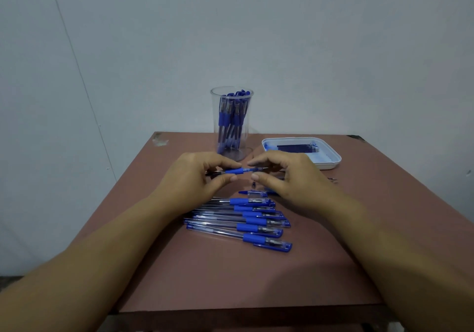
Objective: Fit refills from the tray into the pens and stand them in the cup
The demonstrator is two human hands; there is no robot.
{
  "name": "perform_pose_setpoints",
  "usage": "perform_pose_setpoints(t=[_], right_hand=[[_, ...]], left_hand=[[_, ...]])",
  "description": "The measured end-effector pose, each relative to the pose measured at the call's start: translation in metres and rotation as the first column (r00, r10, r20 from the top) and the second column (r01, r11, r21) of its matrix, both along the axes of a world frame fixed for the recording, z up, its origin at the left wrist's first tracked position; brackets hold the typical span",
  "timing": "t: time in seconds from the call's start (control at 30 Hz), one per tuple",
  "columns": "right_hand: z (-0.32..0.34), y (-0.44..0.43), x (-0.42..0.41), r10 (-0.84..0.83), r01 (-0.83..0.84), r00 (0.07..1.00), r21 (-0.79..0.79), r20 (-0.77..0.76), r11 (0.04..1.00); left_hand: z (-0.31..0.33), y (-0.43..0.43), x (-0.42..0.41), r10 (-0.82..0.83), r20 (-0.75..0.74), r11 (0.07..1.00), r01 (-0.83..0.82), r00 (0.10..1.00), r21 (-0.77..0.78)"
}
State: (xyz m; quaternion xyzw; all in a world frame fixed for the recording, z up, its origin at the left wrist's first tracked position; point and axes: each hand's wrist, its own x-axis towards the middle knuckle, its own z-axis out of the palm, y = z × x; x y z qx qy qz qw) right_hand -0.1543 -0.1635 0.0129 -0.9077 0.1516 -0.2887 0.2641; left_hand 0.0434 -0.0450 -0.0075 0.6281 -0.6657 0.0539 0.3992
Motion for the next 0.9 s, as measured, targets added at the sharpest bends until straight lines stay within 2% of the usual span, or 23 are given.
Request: perform_pose_setpoints(t=[0.9], right_hand=[[0.004, -0.002, -0.009, -0.065, 0.068, 0.998, -0.163, 0.025, 0.984]], left_hand=[[-0.005, -0.002, 0.000, -0.012, 0.042, 1.000, 0.012, 0.999, -0.002]])
